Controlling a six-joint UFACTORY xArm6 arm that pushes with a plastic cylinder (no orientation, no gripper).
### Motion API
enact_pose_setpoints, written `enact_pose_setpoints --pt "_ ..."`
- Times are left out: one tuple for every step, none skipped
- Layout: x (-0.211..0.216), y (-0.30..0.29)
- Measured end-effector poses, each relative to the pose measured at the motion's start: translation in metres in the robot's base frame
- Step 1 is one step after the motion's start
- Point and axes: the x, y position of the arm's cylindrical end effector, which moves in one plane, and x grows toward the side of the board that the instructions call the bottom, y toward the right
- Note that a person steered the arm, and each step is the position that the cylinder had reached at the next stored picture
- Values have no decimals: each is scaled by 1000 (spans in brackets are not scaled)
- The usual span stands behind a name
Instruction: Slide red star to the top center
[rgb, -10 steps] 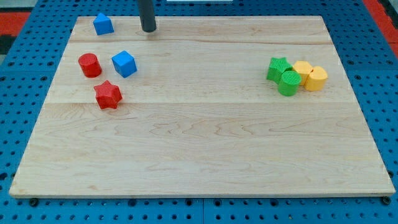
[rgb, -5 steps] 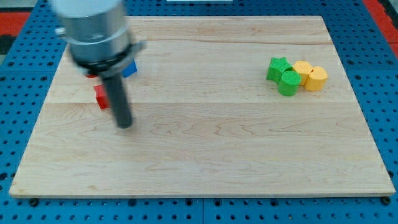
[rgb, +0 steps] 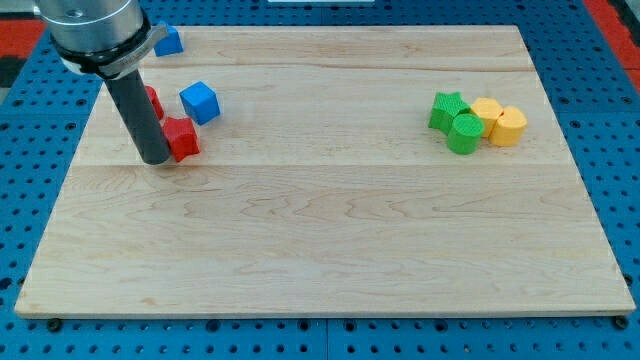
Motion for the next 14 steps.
enact_pose_setpoints --pt "-12 4" --pt "-27 26" --pt "-40 59" --pt "-53 82" --pt "-60 93" --pt "-71 73" --pt "-62 20" --pt "-90 50" --pt "-121 112" --pt "-111 134" --pt "-73 131" --pt "-85 153" --pt "-116 153" --pt "-143 153"
